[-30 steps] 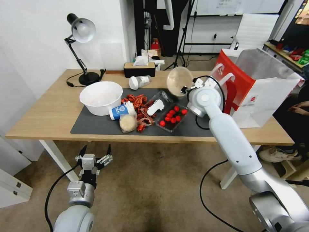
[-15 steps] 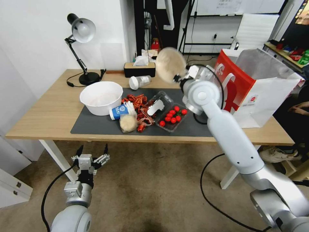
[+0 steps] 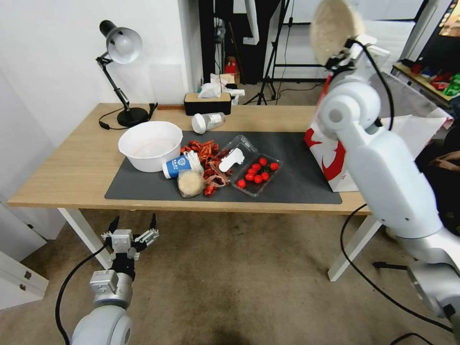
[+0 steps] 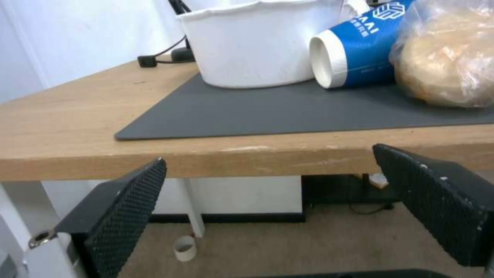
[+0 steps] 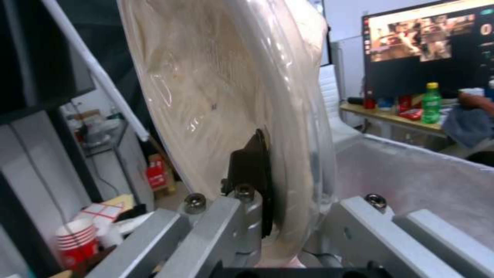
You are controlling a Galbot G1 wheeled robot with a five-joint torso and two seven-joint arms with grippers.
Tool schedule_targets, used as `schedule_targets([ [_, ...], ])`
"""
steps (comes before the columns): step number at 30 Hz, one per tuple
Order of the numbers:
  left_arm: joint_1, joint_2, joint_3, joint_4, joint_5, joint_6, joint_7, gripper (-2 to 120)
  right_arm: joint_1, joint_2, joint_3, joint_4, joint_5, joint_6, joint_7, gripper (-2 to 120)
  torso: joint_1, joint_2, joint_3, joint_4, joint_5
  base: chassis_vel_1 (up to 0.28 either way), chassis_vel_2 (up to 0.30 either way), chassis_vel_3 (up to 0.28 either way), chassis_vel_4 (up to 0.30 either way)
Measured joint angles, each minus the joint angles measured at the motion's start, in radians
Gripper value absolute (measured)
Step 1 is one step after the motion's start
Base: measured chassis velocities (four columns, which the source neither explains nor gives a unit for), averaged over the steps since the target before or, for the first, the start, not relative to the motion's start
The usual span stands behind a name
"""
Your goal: Pick up the trash from the table and place it into the takeout bag.
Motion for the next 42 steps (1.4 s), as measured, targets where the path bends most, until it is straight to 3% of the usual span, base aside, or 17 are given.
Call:
schedule_targets([
  [4,-0.001,-0.002,0.007,0.001,0.005,0.0,0.0,100,-0.01,-0.017,0.018,0.0,0.002,0.012,0.0,2,0.0,0.0,0.0,0.0002,-0.0004,0.0,0.0,0.0,0.0],
  [9,0.0,-0.006,0.013,0.0,0.01,0.0,0.0,100,-0.046,-0.044,0.039,0.004,0.008,0.019,0.004,22,0.0,0.0,0.0,0.0001,-0.0003,0.0,0.0,0.0,0.0],
  [11,0.0,-0.006,0.013,0.0,0.01,0.0,0.0,100,-0.047,-0.045,0.04,0.004,0.008,0.02,0.004,22,0.0,0.0,0.0,0.0001,-0.0003,0.0,0.0,0.0,0.0],
  [13,0.003,-0.007,0.017,0.0,0.015,-0.002,0.0,100,-0.065,-0.059,0.057,0.015,0.01,0.033,0.002,37,0.0,0.0,0.0,0.0,-0.0005,0.0,0.0,0.0,0.0],
  [22,0.004,-0.016,0.032,-0.005,0.032,-0.002,0.0,100,-0.093,-0.081,0.076,0.033,0.018,0.036,-0.008,67,0.0,0.0,0.0,0.0,-0.0004,0.0,0.0,0.0,0.0],
  [29,0.007,-0.018,0.027,-0.008,0.035,-0.002,-0.001,100,-0.105,-0.087,0.079,0.045,0.035,0.036,-0.021,96,0.0,0.0,0.0,0.0,-0.0006,0.0,0.0,0.0,0.0],
  [36,0.009,-0.019,0.021,-0.01,0.033,-0.002,-0.001,100,-0.127,-0.096,0.077,0.089,0.04,0.044,-0.064,100,0.0,0.0,0.0,0.0003,-0.0005,0.0,0.0,0.0,0.0],
  [42,0.009,-0.012,0.014,-0.01,0.027,-0.002,0.004,100,-0.208,-0.157,0.095,0.219,0.08,0.065,-0.209,100,0.0,0.0,0.0,0.0001,-0.0007,0.0,0.0,0.0,0.0],
])
